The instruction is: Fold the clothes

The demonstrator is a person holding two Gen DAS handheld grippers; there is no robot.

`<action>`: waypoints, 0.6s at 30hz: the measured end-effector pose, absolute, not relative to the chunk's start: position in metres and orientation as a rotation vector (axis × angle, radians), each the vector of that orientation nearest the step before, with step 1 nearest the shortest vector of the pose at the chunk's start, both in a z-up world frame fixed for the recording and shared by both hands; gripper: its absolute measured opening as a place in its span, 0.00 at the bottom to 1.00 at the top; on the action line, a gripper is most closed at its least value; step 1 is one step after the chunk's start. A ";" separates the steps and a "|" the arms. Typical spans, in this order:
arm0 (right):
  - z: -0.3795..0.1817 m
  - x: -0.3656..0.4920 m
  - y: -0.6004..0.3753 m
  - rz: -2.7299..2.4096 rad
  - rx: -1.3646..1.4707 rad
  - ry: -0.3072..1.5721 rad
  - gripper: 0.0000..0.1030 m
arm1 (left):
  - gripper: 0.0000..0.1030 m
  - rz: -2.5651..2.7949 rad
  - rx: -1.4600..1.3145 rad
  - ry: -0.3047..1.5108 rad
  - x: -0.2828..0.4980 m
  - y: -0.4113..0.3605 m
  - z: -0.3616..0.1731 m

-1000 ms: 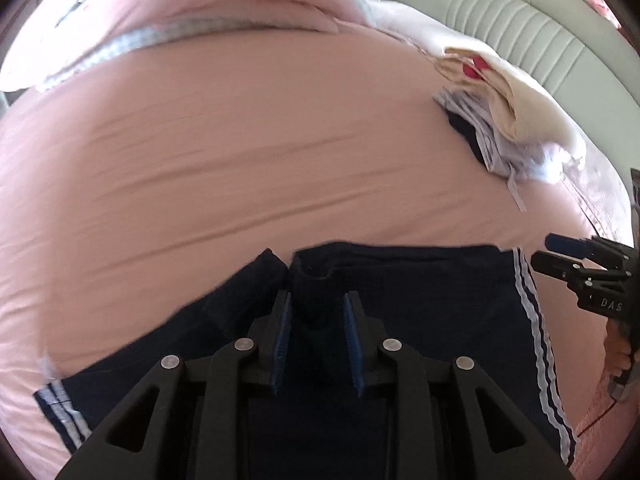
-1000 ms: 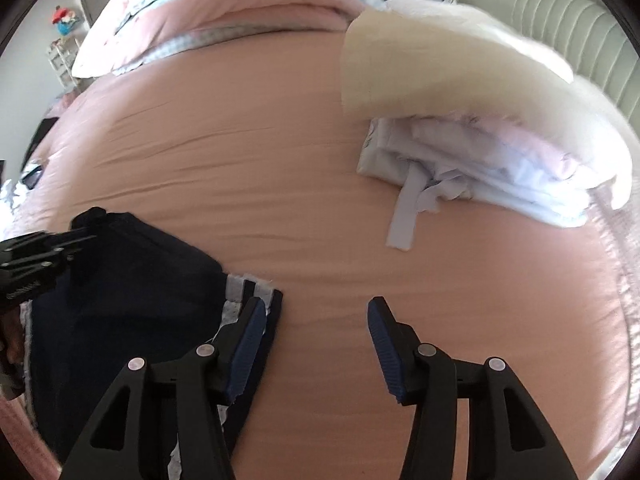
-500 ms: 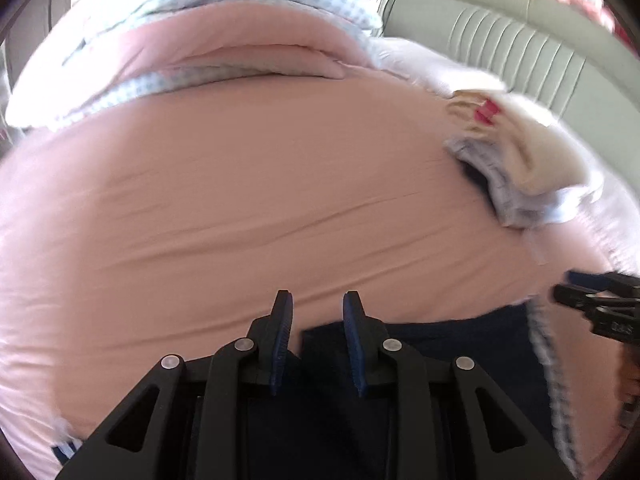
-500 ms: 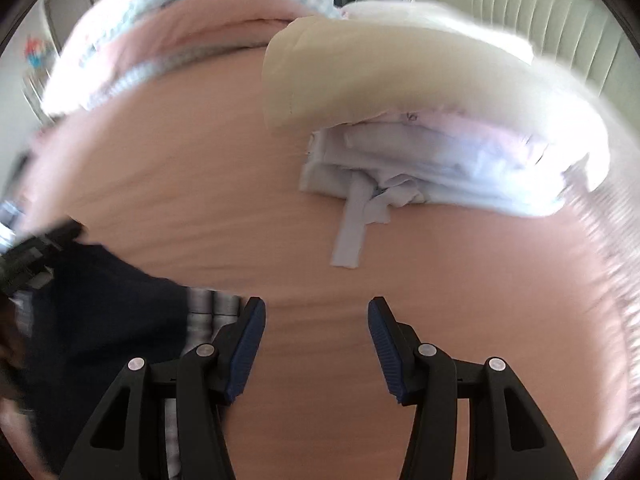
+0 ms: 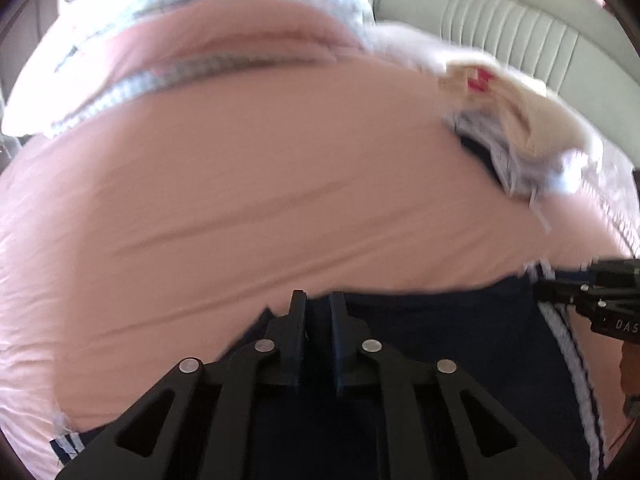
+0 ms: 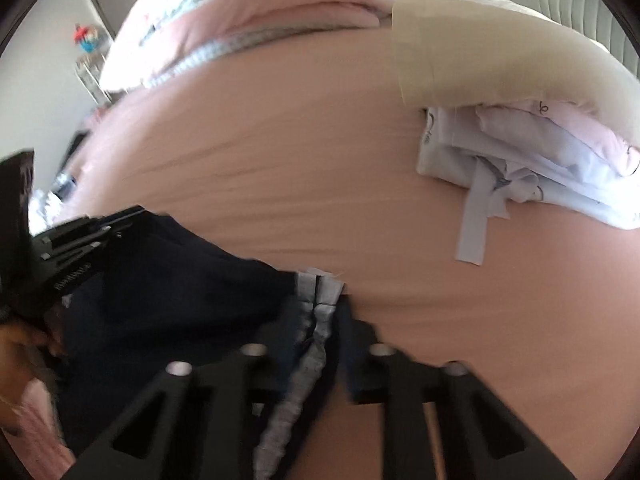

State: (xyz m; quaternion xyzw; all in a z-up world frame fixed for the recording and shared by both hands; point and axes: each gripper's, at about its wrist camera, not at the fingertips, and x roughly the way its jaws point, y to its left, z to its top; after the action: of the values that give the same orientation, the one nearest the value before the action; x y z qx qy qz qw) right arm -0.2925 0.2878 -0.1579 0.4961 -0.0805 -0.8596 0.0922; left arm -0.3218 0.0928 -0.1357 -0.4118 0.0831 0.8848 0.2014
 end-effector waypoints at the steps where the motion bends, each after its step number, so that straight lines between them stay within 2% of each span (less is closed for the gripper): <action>1: -0.152 -0.293 0.286 -2.598 1.449 -0.208 0.08 | 0.07 2.485 -1.129 0.220 -0.324 0.092 -0.132; 4: -0.139 -0.284 0.283 -2.708 1.412 -0.171 0.08 | 0.08 2.513 -1.134 0.172 -0.334 0.087 -0.128; 7: -0.156 -0.320 0.306 -2.674 1.513 -0.246 0.10 | 0.08 2.410 -1.264 0.078 -0.342 0.076 -0.131; 8: -0.160 -0.320 0.311 -2.620 1.548 -0.312 0.13 | 0.09 2.380 -1.264 0.079 -0.338 0.074 -0.132; 9: -0.163 -0.321 0.315 -2.571 1.576 -0.368 0.26 | 0.12 2.372 -1.262 0.104 -0.334 0.075 -0.132; 12: -0.163 -0.320 0.311 -2.531 1.544 -0.380 0.44 | 0.16 2.339 -1.248 0.209 -0.318 0.079 -0.136; 17: -0.183 -0.318 0.290 -2.530 1.519 -0.203 0.44 | 0.16 2.287 -1.246 0.276 -0.314 0.088 -0.145; 18: -0.181 -0.317 0.288 -2.533 1.506 -0.170 0.38 | 0.17 2.283 -1.237 0.273 -0.315 0.088 -0.144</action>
State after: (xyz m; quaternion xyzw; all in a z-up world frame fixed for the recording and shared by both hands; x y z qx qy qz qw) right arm -0.3165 0.2876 -0.1806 0.5079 -0.0573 -0.8543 0.0948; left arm -0.3149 0.0884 -0.1439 -0.4570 0.1010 0.8439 0.2622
